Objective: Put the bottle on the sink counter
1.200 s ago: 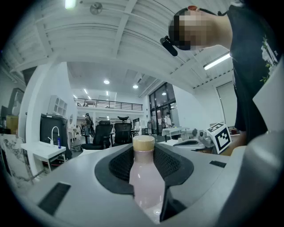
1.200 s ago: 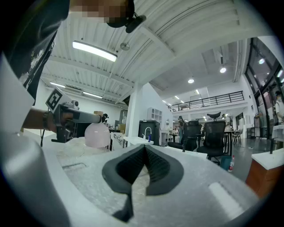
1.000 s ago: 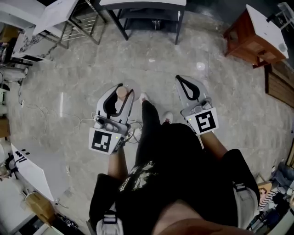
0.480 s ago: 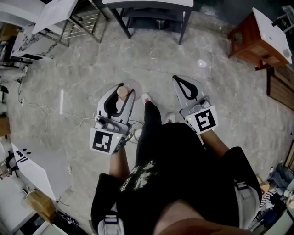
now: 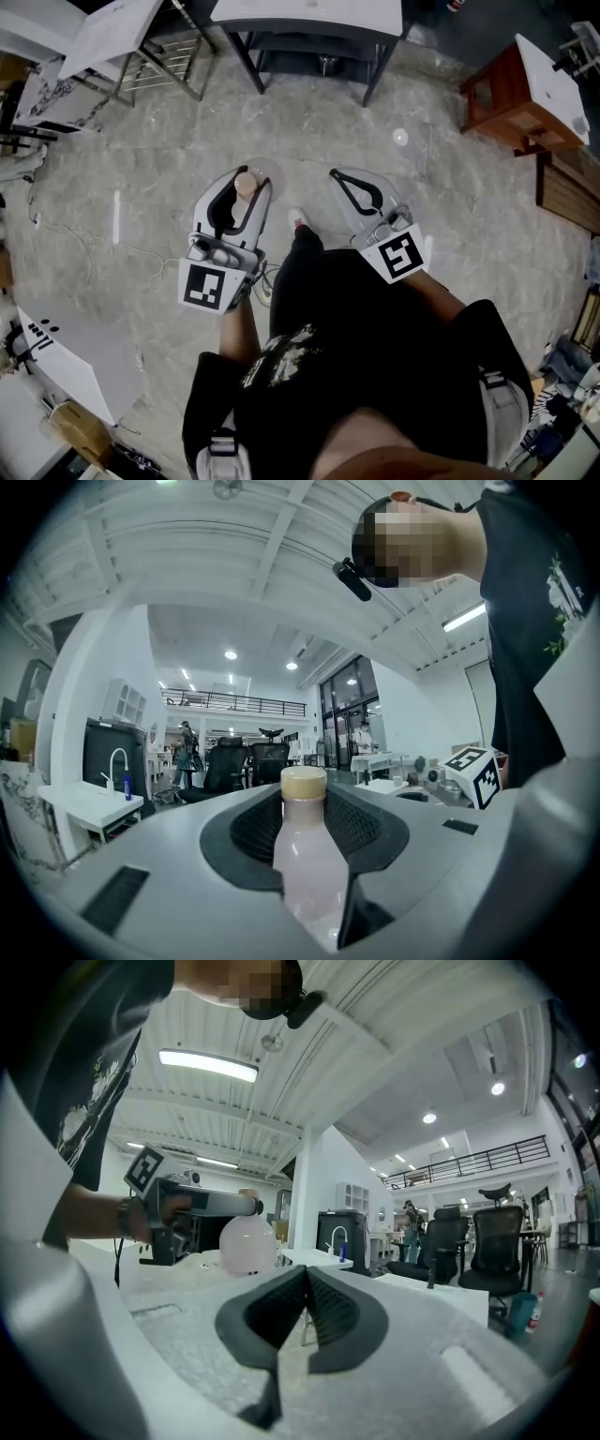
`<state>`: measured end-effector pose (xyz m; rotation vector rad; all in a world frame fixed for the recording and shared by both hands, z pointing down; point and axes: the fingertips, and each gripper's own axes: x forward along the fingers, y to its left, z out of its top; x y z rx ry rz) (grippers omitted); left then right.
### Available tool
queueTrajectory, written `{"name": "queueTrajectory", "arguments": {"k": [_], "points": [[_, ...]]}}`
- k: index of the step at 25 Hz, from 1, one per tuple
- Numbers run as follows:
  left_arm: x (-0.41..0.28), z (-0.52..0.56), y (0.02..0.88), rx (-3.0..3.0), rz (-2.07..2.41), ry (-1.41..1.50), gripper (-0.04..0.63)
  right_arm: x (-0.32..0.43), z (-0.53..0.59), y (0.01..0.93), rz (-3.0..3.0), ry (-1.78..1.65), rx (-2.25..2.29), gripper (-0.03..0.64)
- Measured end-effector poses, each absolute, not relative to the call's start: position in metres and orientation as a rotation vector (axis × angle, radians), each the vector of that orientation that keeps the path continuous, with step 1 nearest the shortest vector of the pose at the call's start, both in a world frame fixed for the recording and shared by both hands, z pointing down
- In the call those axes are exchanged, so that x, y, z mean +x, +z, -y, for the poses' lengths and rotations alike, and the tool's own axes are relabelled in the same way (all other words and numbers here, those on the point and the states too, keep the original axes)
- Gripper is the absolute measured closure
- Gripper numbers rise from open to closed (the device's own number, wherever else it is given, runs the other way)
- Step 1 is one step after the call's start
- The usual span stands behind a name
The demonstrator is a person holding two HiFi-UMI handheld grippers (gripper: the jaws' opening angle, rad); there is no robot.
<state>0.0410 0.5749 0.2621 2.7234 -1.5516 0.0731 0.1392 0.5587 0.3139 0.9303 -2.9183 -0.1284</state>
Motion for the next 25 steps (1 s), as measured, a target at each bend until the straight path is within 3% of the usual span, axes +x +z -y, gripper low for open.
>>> {"name": "queueTrajectory", "arguments": {"k": [19, 25], "points": [[-0.078, -0.483, 0.268, 2.793, 1.428, 0.061, 0.446, 0.032, -0.449, 0.309, 2.863, -0.189, 1.121, 0.621], [-0.084, -0.473, 0.278, 2.782, 1.419, 0.038, 0.446, 0.034, -0.444, 0.316, 2.836, -0.161, 1.157, 0.621]]}}
